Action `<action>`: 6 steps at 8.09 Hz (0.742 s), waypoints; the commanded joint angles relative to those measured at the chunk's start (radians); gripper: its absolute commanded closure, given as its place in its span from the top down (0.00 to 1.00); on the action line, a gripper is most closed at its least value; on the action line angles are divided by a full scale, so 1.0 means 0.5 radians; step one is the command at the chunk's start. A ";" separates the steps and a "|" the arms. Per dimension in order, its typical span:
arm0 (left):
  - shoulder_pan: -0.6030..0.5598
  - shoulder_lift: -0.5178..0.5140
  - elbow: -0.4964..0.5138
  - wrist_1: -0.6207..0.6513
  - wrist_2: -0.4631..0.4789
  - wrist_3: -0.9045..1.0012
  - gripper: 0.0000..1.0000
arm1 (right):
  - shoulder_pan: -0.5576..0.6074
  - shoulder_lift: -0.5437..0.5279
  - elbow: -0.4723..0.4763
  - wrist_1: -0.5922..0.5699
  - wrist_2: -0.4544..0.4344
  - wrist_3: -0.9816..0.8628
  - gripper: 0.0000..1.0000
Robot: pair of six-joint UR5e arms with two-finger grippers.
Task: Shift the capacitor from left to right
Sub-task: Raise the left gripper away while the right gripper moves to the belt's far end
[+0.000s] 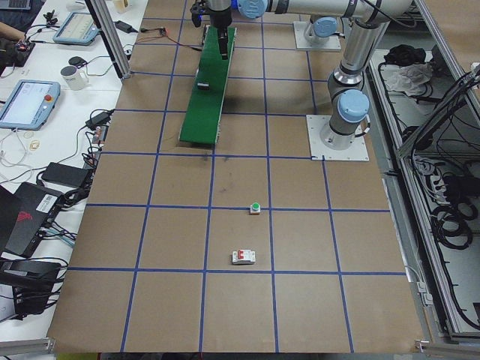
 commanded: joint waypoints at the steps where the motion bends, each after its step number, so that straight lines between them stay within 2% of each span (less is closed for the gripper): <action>1: 0.002 -0.032 -0.006 0.017 -0.006 -0.008 1.00 | -0.063 0.213 0.030 -0.269 0.153 -0.051 0.96; 3: 0.002 -0.060 -0.012 0.045 -0.006 -0.020 1.00 | -0.063 0.226 0.012 -0.328 0.113 -0.054 1.00; 6: 0.002 -0.072 -0.012 0.057 -0.009 -0.017 1.00 | -0.057 0.235 0.009 -0.322 0.131 -0.057 1.00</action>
